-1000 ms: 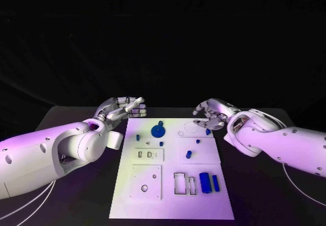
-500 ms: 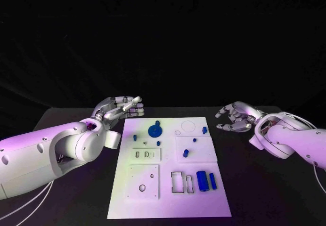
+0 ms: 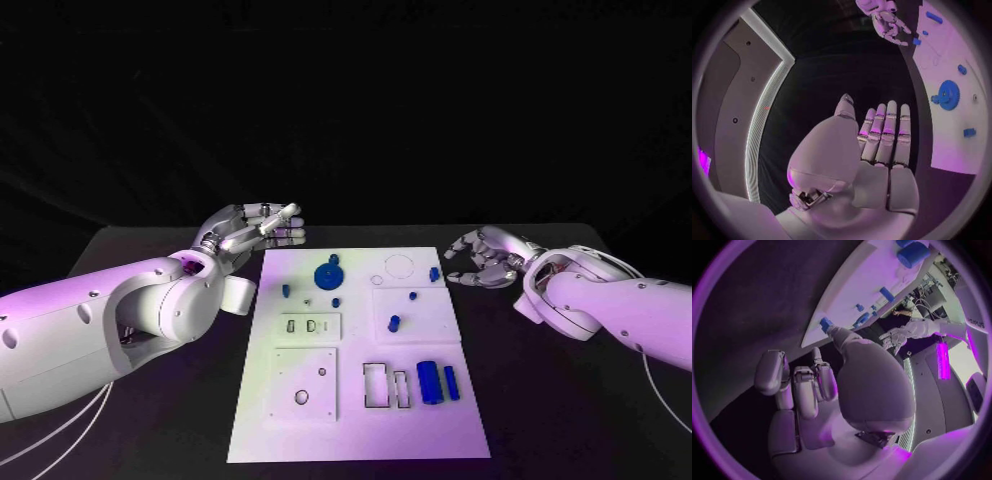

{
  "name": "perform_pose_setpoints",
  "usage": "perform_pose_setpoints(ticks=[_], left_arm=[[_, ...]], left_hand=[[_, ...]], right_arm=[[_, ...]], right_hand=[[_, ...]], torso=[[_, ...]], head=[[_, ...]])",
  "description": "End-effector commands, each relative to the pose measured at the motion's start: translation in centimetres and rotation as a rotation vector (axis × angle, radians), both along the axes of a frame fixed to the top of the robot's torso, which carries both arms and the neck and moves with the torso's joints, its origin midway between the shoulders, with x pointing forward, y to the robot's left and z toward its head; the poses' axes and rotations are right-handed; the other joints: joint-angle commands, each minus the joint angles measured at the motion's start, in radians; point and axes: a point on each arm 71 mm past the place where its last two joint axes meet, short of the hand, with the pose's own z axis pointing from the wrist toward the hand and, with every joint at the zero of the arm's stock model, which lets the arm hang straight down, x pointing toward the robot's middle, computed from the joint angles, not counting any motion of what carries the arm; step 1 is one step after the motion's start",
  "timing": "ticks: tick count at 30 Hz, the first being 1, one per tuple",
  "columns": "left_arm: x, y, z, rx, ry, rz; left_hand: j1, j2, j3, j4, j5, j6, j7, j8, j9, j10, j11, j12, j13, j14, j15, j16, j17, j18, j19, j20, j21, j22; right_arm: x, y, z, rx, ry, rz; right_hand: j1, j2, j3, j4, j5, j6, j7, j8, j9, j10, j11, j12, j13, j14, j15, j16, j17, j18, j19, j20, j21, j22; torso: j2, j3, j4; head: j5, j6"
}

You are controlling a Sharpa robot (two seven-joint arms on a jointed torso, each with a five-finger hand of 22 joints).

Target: Assemble the parts on the task board

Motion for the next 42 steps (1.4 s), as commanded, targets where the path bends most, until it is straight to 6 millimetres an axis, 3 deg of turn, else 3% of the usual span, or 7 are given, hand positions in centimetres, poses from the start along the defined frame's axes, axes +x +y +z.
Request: perform_pose_setpoints(ticks=[1, 4, 11, 22, 42], left_arm=[[0.0, -0.2, 0.1, -0.012, -0.009, -0.018], [0.0, -0.1, 0.1, -0.011, -0.007, -0.018], [0.0, -0.1, 0.1, -0.010, -0.004, -0.018], [0.0, -0.1, 0.1, -0.009, -0.003, -0.018], [0.0, -0.1, 0.1, -0.008, -0.002, -0.016]], left_hand=[[0.003, 0.010, -0.006, 0.000, 0.003, -0.006, 0.027, 0.000, 0.001, 0.001, 0.007, -0.004, 0.001, -0.002, 0.004, -0.003, 0.001, 0.012, 0.002, 0.001, -0.004, -0.001], [0.003, 0.010, -0.006, 0.000, 0.003, -0.006, 0.027, 0.000, 0.001, 0.001, 0.007, -0.004, 0.001, -0.002, 0.004, -0.003, 0.001, 0.012, 0.002, 0.001, -0.004, -0.001], [0.004, 0.010, -0.009, -0.001, 0.002, -0.006, 0.027, 0.000, 0.002, 0.001, 0.007, -0.005, 0.002, -0.003, 0.004, -0.003, 0.002, 0.012, 0.002, 0.001, -0.005, -0.002], [0.004, 0.009, -0.011, -0.001, 0.002, -0.007, 0.027, -0.001, 0.001, 0.000, 0.008, -0.005, 0.001, -0.003, 0.004, -0.003, 0.002, 0.012, 0.002, 0.001, -0.005, -0.002], [0.005, 0.010, -0.013, -0.001, 0.002, -0.010, 0.028, -0.001, 0.001, 0.000, 0.008, -0.006, 0.002, -0.003, 0.004, -0.004, 0.003, 0.012, 0.002, 0.002, -0.005, -0.002]], right_arm=[[0.0, 0.6, -0.4, 0.001, 0.010, 0.023], [0.0, 0.8, -0.6, 0.002, 0.013, 0.025], [0.1, 1.3, -0.8, 0.004, 0.018, 0.029], [0.4, 2.0, -1.1, 0.000, 0.027, 0.036], [0.6, 2.6, -1.8, -0.013, 0.042, 0.043]], right_hand=[[0.013, 0.002, -0.006, 0.000, -0.003, -0.005, 0.002, -0.004, -0.002, 0.004, 0.002, 0.008, 0.064, 0.103, 0.005, 0.003, 0.260, 0.004, 0.003, 0.005, 0.003, 0.002], [0.018, 0.009, -0.006, 0.000, -0.001, 0.001, 0.002, -0.001, -0.002, 0.005, 0.002, 0.009, 0.065, 0.104, 0.006, 0.004, 0.262, 0.004, 0.005, 0.006, 0.004, 0.004], [0.025, 0.021, 0.001, -0.002, 0.002, 0.030, -0.002, 0.012, 0.000, 0.009, -0.001, 0.014, 0.070, 0.104, 0.004, 0.004, 0.263, 0.004, 0.008, 0.006, 0.007, 0.009], [0.037, 0.031, 0.020, -0.007, 0.007, 0.058, -0.007, 0.019, 0.000, 0.017, -0.006, 0.021, 0.079, 0.104, 0.000, 0.004, 0.263, 0.003, 0.012, 0.002, 0.011, 0.015], [0.042, 0.037, 0.038, -0.014, 0.008, 0.081, -0.011, 0.024, -0.001, 0.021, -0.010, 0.024, 0.083, 0.104, -0.004, 0.004, 0.263, 0.003, 0.013, -0.001, 0.011, 0.016]], torso=[[0.001, -0.0004, 0.0014], [0.001, 0.0002, 0.0002], [0.000, 0.0006, 0.0002], [0.000, 0.0016, 0.0006], [0.001, 0.0016, 0.0001]], head=[[-0.002, -0.002], [0.004, 0.000], [0.002, -0.004], [0.002, -0.001], [0.009, -0.005]])
